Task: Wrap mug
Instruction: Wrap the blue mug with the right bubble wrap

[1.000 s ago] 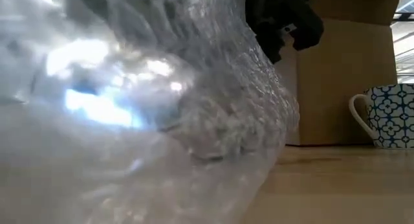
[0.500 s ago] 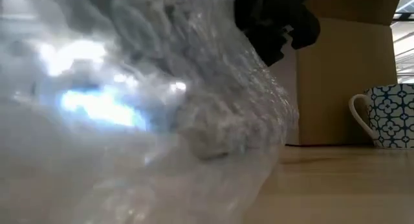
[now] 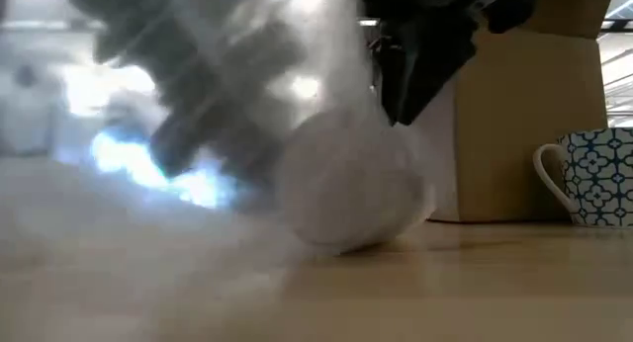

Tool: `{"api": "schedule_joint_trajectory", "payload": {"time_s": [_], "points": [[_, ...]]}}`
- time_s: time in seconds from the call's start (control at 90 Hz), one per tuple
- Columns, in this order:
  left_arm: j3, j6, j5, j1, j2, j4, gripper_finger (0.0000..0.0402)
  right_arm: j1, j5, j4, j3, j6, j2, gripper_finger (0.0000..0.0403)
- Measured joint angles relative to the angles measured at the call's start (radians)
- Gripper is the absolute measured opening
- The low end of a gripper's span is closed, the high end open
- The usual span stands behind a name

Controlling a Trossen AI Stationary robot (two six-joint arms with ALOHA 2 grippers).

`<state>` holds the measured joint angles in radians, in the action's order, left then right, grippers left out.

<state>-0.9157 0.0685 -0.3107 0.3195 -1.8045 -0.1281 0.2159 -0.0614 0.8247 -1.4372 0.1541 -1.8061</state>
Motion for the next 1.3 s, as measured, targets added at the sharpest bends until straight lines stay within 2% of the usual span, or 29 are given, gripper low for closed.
{"api": "schedule_joint_trajectory", "payload": {"time_s": [0.156, 0.389, 0.6, 0.933, 1.144, 1.222, 1.3], "points": [[-0.001, -0.025, 0.006, -0.001, 0.001, -0.02, 0.002, 0.012, 0.001, -0.003, -0.012, -0.015, 0.002, 0.0112], [-0.002, -0.038, 0.017, 0.0, 0.003, -0.047, 0.002, 0.047, 0.001, 0.02, -0.014, -0.063, 0.003, 0.0129], [-0.003, -0.056, 0.095, 0.006, 0.004, -0.107, 0.002, 0.1, 0.001, 0.01, -0.014, -0.069, 0.003, 0.014], [-0.005, -0.053, 0.096, 0.018, -0.012, -0.133, 0.002, 0.146, 0.001, -0.012, -0.014, -0.012, -0.003, 0.0128], [-0.005, -0.072, 0.096, 0.018, -0.062, -0.137, 0.002, 0.17, 0.003, 0.028, -0.014, -0.016, -0.005, 0.014], [-0.005, -0.077, 0.097, 0.019, -0.074, -0.152, 0.002, 0.179, 0.019, 0.029, -0.014, -0.022, -0.01, 0.0143], [-0.005, -0.078, 0.102, 0.019, -0.084, -0.161, 0.002, 0.187, 0.096, 0.017, -0.014, -0.013, -0.014, 0.0144]]}}
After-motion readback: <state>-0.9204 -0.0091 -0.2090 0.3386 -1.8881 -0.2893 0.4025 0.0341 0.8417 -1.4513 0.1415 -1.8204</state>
